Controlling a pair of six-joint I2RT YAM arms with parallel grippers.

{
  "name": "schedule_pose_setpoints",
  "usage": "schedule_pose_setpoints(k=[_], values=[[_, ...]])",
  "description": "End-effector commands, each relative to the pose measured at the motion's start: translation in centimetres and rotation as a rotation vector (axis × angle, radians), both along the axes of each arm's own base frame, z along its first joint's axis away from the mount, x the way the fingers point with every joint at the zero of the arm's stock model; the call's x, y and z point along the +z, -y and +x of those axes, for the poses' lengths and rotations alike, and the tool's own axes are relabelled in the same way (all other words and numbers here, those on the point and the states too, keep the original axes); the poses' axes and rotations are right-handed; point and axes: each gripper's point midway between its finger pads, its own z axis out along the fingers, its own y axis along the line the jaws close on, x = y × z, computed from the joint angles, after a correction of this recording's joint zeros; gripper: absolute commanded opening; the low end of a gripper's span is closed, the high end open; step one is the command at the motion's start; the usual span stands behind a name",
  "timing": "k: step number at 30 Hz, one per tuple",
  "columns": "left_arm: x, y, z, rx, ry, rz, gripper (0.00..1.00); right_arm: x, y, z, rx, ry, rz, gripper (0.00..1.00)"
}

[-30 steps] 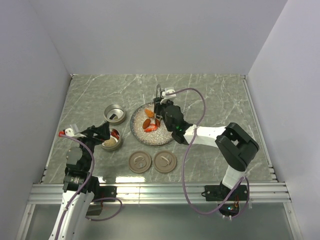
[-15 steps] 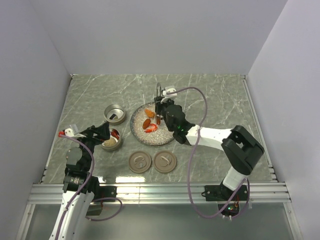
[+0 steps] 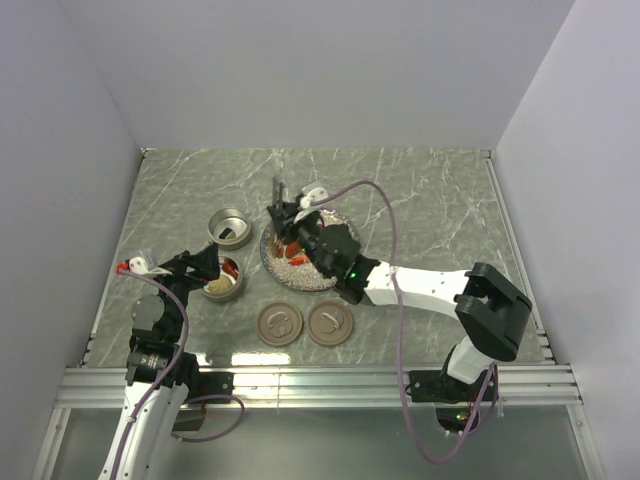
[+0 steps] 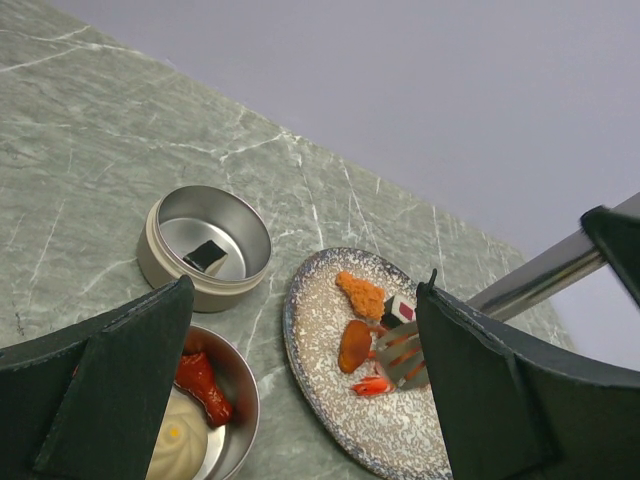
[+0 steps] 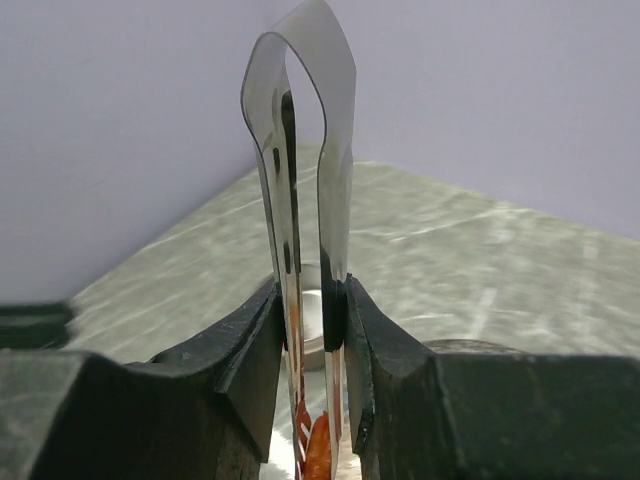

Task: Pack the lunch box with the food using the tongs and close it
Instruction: Place the food into the lunch box

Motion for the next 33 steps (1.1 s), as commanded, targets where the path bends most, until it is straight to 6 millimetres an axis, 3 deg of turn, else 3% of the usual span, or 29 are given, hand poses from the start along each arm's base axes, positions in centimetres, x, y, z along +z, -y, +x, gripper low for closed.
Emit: schedule_pose_setpoints(k=[1, 11, 20, 23, 27, 33], values=[[1.4, 0.2, -0.1, -0.009, 0.04, 0.003, 0.99, 3.1, -4.1, -3.1, 0.13, 0.062, 0.069, 0.18], [1.5, 0.0, -0.4, -0.003, 0.044, 0.002, 0.99, 4.0, -9.6, -5.4, 0.285, 0.059, 0.112, 0.18], [1.3, 0.0, -0.3, -0.005, 0.035, 0.0, 0.99, 2.7, -13.1, -4.7, 0.33, 0.04, 0.103, 0.19], [1.3, 0.0, -0.4, -0.005, 0.034, 0.0, 0.99, 2.0, -13.8, -4.3, 0.33, 0.035, 0.088, 0.27], [1.3, 0.0, -0.4, -0.005, 0.032, 0.0, 0.99, 2.0, -14.1, -4.2, 0.333, 0.037, 0.087, 0.49], [1.3, 0.0, -0.4, -0.002, 0.034, 0.0, 0.99, 2.3, -13.8, -4.0, 0.314, 0.049, 0.089, 0.55]])
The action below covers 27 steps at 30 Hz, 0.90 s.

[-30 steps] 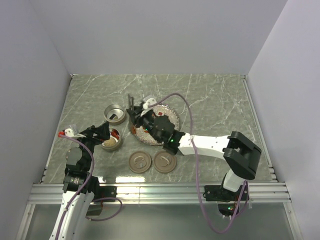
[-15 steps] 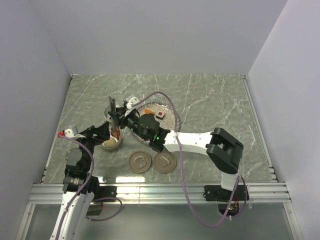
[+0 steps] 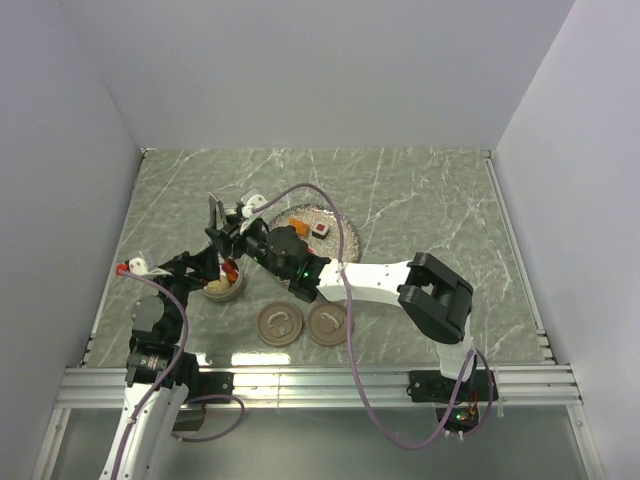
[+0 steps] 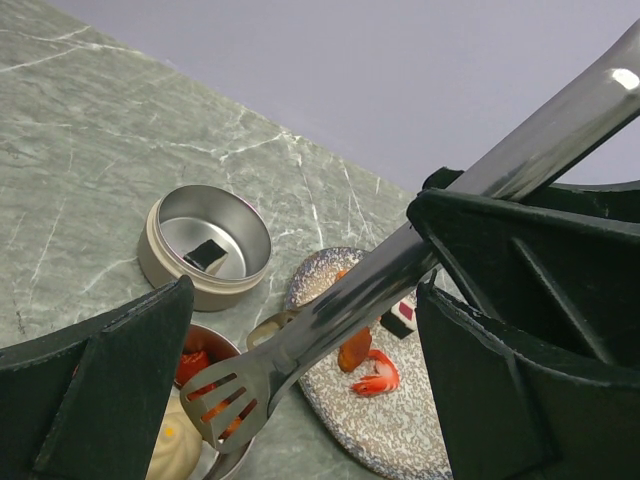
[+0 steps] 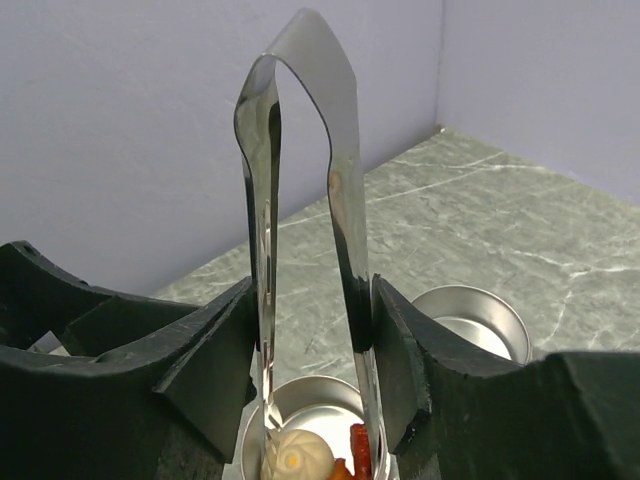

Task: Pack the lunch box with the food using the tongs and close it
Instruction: Place the food into the lunch box, then pick up the food using the clamp

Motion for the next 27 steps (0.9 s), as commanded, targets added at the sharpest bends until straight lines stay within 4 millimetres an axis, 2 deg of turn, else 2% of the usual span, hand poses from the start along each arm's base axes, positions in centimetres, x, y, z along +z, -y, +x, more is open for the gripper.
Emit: schedule_pose_setpoints(k=[1, 4, 7, 11, 14, 22, 27], values=[[1.3, 0.0, -0.2, -0.001, 0.032, 0.001, 0.99, 4.4, 0.2, -0.1, -0.015, 0.06, 0.1, 0.55], [1.4, 0.0, -0.3, -0.001, 0.034, 0.0, 0.99, 4.7, 1.9, 0.2, -0.065, 0.076, 0.105, 0.54], [1.3, 0.0, -0.3, -0.001, 0.034, 0.001, 0.99, 4.9, 4.4, 0.4, -0.125, 0.093, 0.105, 0.54], [1.5, 0.0, -0.2, -0.004, 0.042, 0.0, 0.99, 5.0, 8.4, 0.7, -0.21, 0.112, 0.096, 0.54], [1.5, 0.2, -0.1, -0.011, 0.043, 0.003, 0.99, 4.4, 11.2, 1.7, -0.291, 0.117, 0.068, 0.54], [1.0, 0.9, 0.8, -0.043, 0.03, 0.011, 0.99, 1.8, 18.9, 7.1, -0.51, 0.071, 0.011, 0.54], [1.0, 1.0, 1.1, -0.052, 0.037, 0.013, 0.99, 1.1, 21.7, 9.2, -0.607, 0.055, -0.006, 0.55]])
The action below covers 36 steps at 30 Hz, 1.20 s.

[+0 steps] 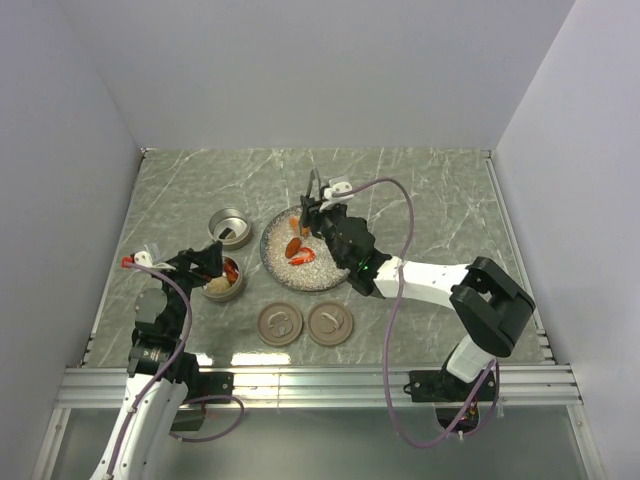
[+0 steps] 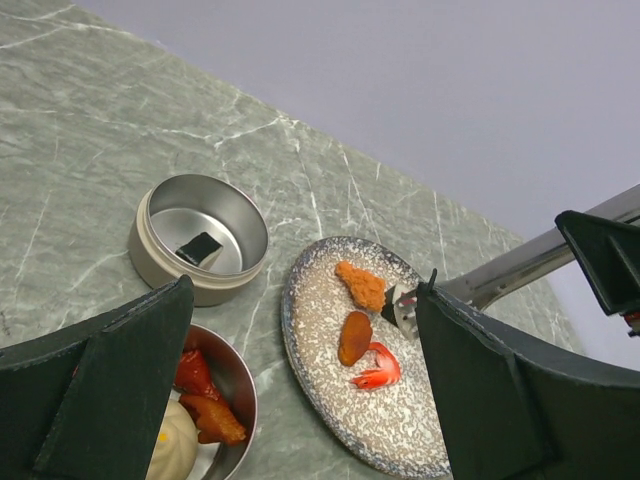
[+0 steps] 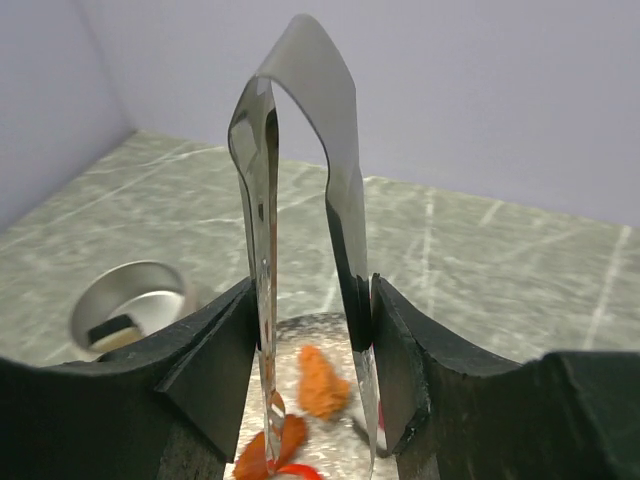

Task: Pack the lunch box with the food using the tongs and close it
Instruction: Pick up the food using the clamp

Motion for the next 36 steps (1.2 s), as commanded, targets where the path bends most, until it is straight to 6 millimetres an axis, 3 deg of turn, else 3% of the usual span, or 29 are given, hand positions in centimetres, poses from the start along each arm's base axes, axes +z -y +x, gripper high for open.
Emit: schedule_pose_setpoints(k=[1, 13, 36], values=[[1.7, 0.5, 0.1, -0.028, 0.069, 0.005, 0.99, 3.0, 2.1, 1.0, -0.08, 0.052, 0.07, 0.55], [1.7, 0.6, 0.0, -0.033, 0.069, 0.008, 0.99, 1.2, 2.2, 5.0, -0.219, 0.022, 0.002, 0.56], [1.8, 0.6, 0.0, -0.032, 0.07, 0.007, 1.0, -2.5, 3.4, 8.0, -0.277, -0.046, -0.013, 0.56]])
